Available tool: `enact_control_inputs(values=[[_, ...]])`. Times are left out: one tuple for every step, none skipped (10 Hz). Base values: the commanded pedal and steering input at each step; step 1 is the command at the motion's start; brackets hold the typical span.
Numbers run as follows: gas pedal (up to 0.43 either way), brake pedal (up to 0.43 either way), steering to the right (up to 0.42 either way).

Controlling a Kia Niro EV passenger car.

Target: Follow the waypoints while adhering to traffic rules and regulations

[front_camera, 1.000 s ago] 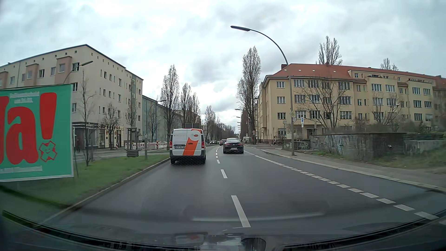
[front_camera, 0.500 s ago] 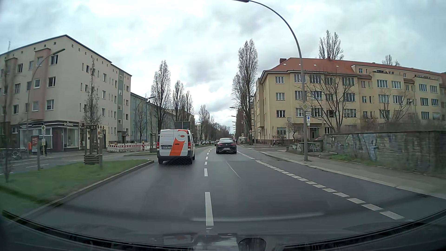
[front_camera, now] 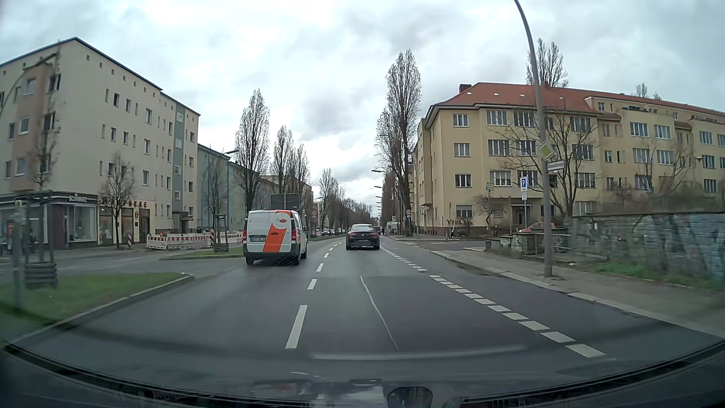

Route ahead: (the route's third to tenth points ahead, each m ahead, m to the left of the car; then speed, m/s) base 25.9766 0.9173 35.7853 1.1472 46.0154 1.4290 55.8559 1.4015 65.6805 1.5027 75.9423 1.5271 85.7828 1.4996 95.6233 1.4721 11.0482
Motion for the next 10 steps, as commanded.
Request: enact_control_inputs(values=[[0.118, 0.012, -0.005], [0.13, 0.012, -0.007], [0.13, 0.012, -0.009], [0.13, 0.012, -0.012], [0.13, 0.012, -0.014], [0.11, 0.012, -0.014], [0.059, 0.012, -0.015], [0.047, 0.012, -0.015], [0.047, 0.012, -0.015], [0.047, 0.012, -0.015]])
